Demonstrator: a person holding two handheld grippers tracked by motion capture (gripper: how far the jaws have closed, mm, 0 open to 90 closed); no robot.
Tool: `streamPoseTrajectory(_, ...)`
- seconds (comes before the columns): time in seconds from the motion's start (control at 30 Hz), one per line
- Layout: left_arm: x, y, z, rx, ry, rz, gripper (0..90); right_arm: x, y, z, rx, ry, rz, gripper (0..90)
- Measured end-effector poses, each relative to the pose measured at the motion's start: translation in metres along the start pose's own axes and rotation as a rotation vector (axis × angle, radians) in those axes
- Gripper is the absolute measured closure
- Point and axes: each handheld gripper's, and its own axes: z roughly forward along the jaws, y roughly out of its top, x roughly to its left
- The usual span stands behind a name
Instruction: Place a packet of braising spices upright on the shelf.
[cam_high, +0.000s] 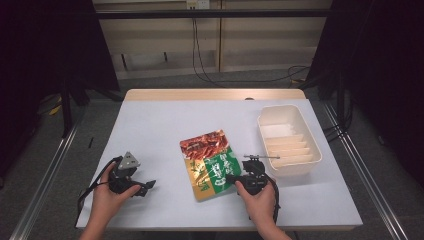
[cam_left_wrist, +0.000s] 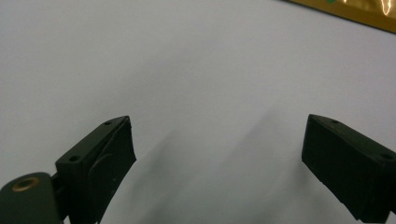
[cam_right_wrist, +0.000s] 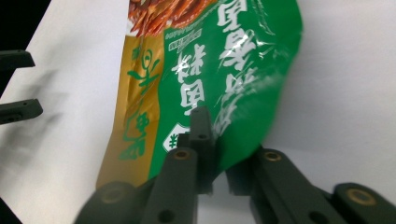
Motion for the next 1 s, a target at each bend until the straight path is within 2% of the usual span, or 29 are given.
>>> streamPoseTrajectory(0.07, 0.0, 0.0, 0.0, 0.001, 0.0, 0.002, 9.2, -0.003, 0.005, -0.003, -0.001, -0.007, 0.011, 89.1)
streamPoseTrajectory(0.23, 0.0, 0.0, 0.0, -0.001, -0.001, 0.002, 9.2, -0.009, 0.01, -0.006, -0.023, -0.015, 0.043, 87.2)
streamPoseTrajectory(0.3, 0.001, 0.0, 0.0, 0.008, 0.002, 0.005, 9.3, -0.01, 0.009, -0.005, -0.02, -0.019, 0.044, 84.5)
streamPoseTrajectory(0.37, 0.001, 0.0, 0.0, 0.015, 0.001, 0.015, 9.2, -0.01, 0.003, -0.003, -0.016, 0.013, 0.058, 75.2)
streamPoseTrajectory(0.4, 0.0, 0.0, 0.001, -0.002, 0.003, 0.0, 9.2, -0.009, 0.001, -0.003, -0.014, 0.019, 0.059, 74.7)
streamPoseTrajectory(0.5, 0.0, 0.0, 0.001, -0.002, 0.002, -0.002, 9.2, -0.006, -0.003, 0.0, -0.005, 0.035, 0.06, 72.1)
streamPoseTrajectory(0.53, 0.002, 0.0, -0.001, 0.016, 0.002, 0.025, 9.2, -0.005, -0.006, 0.003, 0.002, 0.046, 0.063, 67.6)
streamPoseTrajectory(0.57, 0.002, 0.0, -0.001, 0.016, 0.002, 0.025, 9.3, -0.005, -0.006, 0.003, 0.002, 0.046, 0.063, 67.6)
streamPoseTrajectory(0.6, 0.0, 0.0, 0.0, -0.001, -0.001, 0.001, 9.3, -0.003, -0.009, 0.007, 0.016, 0.051, 0.06, 67.6)
streamPoseTrajectory(0.63, 0.0, 0.0, 0.0, -0.001, -0.001, 0.001, 9.3, -0.003, -0.009, 0.007, 0.016, 0.051, 0.06, 67.6)
streamPoseTrajectory(0.67, 0.001, 0.0, 0.0, 0.001, 0.004, 0.005, 9.3, -0.001, -0.01, 0.01, 0.025, 0.046, 0.058, 72.3)
streamPoseTrajectory(0.7, 0.001, 0.0, 0.0, 0.001, 0.004, 0.005, 9.2, -0.001, -0.01, 0.01, 0.025, 0.046, 0.058, 72.3)
streamPoseTrajectory(0.73, 0.0, 0.0, 0.0, 0.0, 0.002, -0.003, 9.2, 0.0, -0.009, 0.01, 0.017, 0.041, 0.057, 78.5)
streamPoseTrajectory(0.8, 0.0, 0.0, 0.0, -0.005, 0.002, -0.007, 9.3, 0.0, -0.007, 0.009, 0.02, 0.036, 0.049, 81.4)
streamPoseTrajectory(0.9, 0.001, 0.0, -0.001, 0.002, 0.003, 0.0, 9.3, 0.003, -0.001, 0.007, 0.039, 0.006, 0.033, 90.0)
streamPoseTrajectory(1.0, 0.001, 0.0, -0.002, -0.007, 0.004, -0.003, 9.3, 0.003, 0.004, 0.004, 0.051, 0.0, 0.026, 90.0)
